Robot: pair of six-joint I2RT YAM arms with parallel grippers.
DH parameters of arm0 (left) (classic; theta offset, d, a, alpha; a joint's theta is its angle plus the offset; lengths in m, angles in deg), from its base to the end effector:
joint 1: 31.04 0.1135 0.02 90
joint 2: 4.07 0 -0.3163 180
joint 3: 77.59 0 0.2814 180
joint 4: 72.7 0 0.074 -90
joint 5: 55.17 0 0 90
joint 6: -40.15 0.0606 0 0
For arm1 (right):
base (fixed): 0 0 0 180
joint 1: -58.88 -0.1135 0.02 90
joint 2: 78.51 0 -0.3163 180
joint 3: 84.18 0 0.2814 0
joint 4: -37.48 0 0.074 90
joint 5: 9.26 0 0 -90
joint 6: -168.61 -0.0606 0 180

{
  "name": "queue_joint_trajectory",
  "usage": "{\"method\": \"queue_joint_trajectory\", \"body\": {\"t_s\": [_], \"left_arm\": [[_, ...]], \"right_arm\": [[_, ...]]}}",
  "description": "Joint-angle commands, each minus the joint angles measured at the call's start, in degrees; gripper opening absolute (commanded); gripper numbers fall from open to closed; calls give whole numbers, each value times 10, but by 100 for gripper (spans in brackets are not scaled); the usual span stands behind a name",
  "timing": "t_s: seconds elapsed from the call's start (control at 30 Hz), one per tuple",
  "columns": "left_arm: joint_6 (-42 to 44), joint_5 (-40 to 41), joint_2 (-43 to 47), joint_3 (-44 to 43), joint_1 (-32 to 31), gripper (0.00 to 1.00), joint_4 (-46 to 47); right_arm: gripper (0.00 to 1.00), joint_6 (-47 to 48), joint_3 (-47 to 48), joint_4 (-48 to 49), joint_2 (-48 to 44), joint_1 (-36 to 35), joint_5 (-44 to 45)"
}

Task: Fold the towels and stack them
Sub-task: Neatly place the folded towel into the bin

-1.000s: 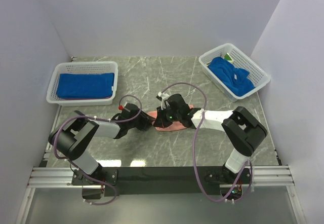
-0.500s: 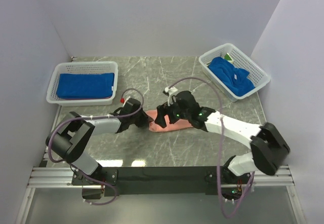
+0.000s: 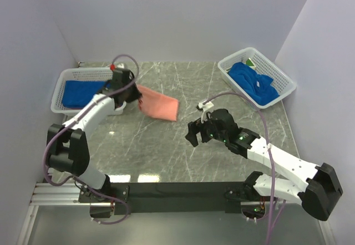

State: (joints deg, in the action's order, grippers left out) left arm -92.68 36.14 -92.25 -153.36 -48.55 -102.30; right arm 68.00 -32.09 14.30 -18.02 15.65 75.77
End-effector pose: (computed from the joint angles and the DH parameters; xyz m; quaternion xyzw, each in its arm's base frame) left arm 0.3674 -0.1144 0.2791 -0.2047 0.8903 -0.1953 0.3568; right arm 0.1837 0.1799 0.2773 -0.2652 0.8310 0.2545 0.4176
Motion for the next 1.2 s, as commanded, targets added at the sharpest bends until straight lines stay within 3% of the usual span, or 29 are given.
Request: {"method": "queue_joint_trajectory", "body": {"t_s": [0.0, 0.3, 0.53, 0.9, 1.17], "left_arm": [[121, 10, -20, -103, 42, 1, -104], [227, 76, -74, -308, 114, 1, -277], [291, 126, -109, -392, 198, 1, -312], [390, 163, -192, -447, 234, 1, -303], [410, 199, -228, -448, 245, 1, -284]], "right_arm": [[95, 10, -13, -1, -29, 2, 8], [96, 18, 10, -36, -8, 2, -46], [96, 27, 22, -60, -13, 2, -68], [96, 37, 64, -111, 16, 2, -57], [96, 45, 95, -133, 45, 2, -45]]}}
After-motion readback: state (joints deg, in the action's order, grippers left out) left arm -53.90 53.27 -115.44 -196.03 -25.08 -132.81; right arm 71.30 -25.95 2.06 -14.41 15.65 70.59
